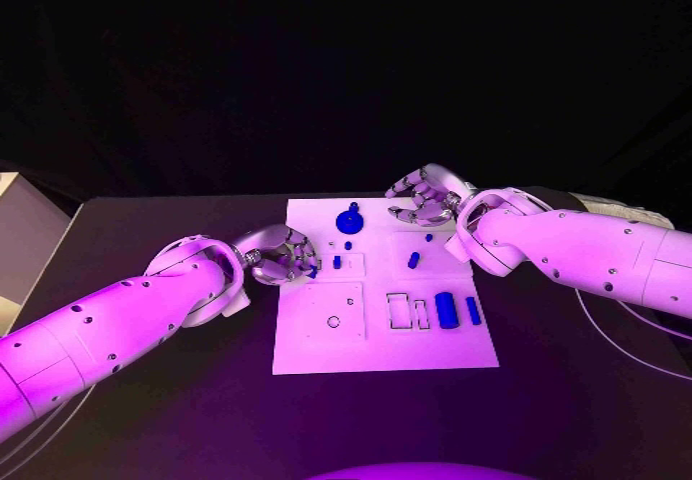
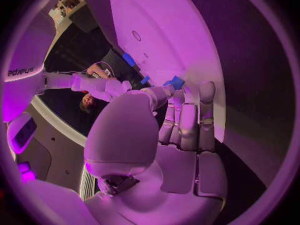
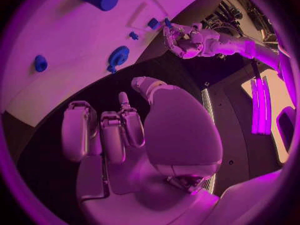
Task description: Assemble the parts on the task board
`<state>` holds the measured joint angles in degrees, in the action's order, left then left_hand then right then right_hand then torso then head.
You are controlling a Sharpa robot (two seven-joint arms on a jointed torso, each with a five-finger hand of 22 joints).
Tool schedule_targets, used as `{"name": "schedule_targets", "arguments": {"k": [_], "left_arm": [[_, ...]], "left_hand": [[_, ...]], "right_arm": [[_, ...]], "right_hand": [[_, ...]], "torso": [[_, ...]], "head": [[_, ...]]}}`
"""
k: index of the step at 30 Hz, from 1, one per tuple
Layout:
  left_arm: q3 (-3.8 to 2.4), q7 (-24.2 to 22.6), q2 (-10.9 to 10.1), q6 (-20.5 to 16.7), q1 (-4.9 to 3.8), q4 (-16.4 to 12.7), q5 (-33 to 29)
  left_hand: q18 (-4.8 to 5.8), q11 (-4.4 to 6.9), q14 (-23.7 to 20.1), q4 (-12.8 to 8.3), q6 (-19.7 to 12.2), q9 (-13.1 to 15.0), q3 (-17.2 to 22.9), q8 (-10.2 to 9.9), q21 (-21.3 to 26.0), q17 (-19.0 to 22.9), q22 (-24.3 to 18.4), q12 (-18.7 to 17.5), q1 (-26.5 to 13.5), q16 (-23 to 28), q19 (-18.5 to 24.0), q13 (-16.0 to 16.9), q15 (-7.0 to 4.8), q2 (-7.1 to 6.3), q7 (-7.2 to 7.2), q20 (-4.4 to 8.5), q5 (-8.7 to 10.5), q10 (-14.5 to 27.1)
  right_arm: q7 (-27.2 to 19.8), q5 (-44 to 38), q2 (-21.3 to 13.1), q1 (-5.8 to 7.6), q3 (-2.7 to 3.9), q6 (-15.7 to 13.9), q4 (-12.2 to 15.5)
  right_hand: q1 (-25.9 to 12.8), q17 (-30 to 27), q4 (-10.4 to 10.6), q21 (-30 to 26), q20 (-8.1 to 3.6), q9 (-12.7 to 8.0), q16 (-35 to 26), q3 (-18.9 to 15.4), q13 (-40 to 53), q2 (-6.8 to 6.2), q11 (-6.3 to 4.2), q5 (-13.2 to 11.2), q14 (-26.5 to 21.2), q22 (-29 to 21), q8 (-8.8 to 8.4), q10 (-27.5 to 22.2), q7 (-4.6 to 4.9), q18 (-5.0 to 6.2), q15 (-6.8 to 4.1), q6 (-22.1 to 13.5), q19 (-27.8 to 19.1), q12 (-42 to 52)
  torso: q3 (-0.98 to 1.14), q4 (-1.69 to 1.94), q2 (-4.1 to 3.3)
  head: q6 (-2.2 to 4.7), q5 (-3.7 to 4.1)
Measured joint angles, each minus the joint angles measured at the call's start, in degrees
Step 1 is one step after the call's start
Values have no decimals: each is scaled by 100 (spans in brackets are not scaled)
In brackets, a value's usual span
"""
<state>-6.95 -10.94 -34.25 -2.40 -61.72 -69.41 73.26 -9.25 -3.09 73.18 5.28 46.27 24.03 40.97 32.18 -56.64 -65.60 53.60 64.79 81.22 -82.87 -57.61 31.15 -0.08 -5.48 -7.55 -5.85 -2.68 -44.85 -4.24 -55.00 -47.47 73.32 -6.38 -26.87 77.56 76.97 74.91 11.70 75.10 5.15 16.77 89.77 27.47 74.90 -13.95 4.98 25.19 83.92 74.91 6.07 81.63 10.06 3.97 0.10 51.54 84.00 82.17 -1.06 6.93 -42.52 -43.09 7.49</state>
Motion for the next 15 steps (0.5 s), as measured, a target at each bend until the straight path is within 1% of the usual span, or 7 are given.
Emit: {"name": "schedule_targets", "arguments": {"k": [6, 8, 10, 15], "left_arm": [[12, -137, -41, -101, 14, -42, 54], [12, -187, -54, -166, 16, -61, 58], [12, -244, -68, -246, 16, -90, 58], [10, -369, -107, -407, 17, -174, 45]], "left_hand": [[0, 0, 0, 0, 18, 0, 0, 4, -101, -49, 114, 24, 27, 0, -1, 0, 0, -27, -3, 0, 0, 0], [0, 0, 0, 0, 19, 0, 0, 4, -121, -48, 140, 24, 27, 0, -23, 0, 0, -27, -1, -22, 0, 0], [0, 0, 0, -1, 31, 0, 0, 4, -143, -54, 157, 24, 27, 0, -45, 0, 0, -28, -11, 0, 1, 0], [0, 0, 0, -31, 47, -1, 30, 4, -143, -53, 163, 26, 27, 0, -46, 0, 0, -28, -14, 0, 20, 0]], "right_arm": [[-1, 0, 3, 0, 1, -1, 0], [-2, 0, 5, 0, 1, -1, 0], [-2, 0, 5, 0, 2, -2, -1], [-3, 0, 4, 0, 2, -2, -2]], "right_hand": [[0, 0, 0, 0, 0, 0, 0, 0, 0, 0, 0, 0, 0, 0, 0, 0, 0, 0, 0, 0, 0, 0], [0, 0, 0, 0, 0, 0, 0, 0, 0, 0, 0, 0, 0, -1, 0, 0, 0, 0, 0, 0, 0, 0], [0, 0, 0, 0, 0, 0, 0, 0, 0, 0, 0, 0, 0, -1, 0, 0, 0, 0, 0, 0, 0, 0], [0, 0, 0, 0, 0, 0, 0, 0, 0, 0, 0, 0, 0, 4, 0, 0, 0, 0, 0, 1, 0, 0]], "torso": [[-2, 0, 1], [-2, -1, 1], [-2, -1, 1], [-2, -5, -2]], "head": [[2, -12], [5, -14], [9, -16], [14, -19]]}}
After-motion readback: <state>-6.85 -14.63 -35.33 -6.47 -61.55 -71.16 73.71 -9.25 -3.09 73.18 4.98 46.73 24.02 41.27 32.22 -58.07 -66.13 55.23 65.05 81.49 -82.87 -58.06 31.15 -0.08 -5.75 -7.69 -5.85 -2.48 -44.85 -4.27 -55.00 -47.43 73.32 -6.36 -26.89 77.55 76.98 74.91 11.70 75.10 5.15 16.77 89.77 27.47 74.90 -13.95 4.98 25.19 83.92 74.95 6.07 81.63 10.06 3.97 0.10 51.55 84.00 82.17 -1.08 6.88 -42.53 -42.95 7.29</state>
